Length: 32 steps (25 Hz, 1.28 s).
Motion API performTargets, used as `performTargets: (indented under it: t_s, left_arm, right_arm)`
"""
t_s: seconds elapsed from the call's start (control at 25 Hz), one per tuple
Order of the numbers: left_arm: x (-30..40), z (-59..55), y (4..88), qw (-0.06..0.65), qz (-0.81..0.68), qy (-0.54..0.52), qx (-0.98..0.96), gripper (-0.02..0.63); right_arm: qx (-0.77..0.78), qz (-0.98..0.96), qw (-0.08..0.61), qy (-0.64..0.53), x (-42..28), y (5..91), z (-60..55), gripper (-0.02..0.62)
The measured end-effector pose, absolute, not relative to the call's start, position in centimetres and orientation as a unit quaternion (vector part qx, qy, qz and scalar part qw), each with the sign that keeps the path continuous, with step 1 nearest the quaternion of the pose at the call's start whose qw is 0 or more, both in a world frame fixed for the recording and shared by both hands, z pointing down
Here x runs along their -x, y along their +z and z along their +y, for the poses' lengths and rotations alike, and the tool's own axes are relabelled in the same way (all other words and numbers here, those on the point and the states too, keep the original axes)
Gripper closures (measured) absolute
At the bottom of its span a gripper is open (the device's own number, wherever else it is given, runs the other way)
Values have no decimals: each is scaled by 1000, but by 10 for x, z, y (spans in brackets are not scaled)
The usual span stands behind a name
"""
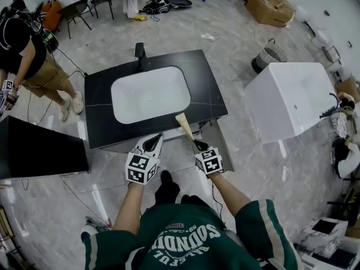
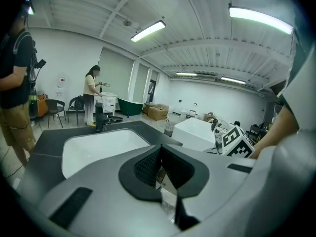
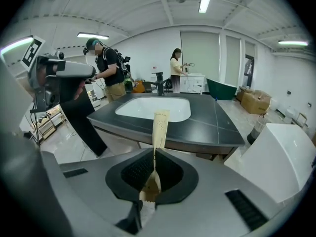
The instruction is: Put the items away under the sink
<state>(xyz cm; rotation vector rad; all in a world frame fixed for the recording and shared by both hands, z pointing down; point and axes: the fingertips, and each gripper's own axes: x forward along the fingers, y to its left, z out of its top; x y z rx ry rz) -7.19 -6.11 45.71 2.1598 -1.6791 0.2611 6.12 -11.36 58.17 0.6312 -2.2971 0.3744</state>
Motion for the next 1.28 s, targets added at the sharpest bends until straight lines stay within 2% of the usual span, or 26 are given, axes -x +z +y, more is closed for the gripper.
performTargets:
  t_s: [0.28, 0.6, 1.04, 1.28]
  left_arm:
    - [52, -8, 481, 206, -625, 92, -747, 595]
    - [39, 47, 533, 219, -647, 95, -724, 595]
    - [66, 45, 699, 200, -649, 110, -726, 595]
    - [82, 21, 806, 186, -655, 104, -725, 595]
  right_arm:
    - [-224, -892, 366, 143, -93, 603, -60, 548]
    - [-182, -882, 404, 161, -114, 679, 14, 548]
    - [-215, -878, 388, 178, -75, 832, -18, 548]
    - [-234, -877, 381, 178, -43, 946, -70, 548]
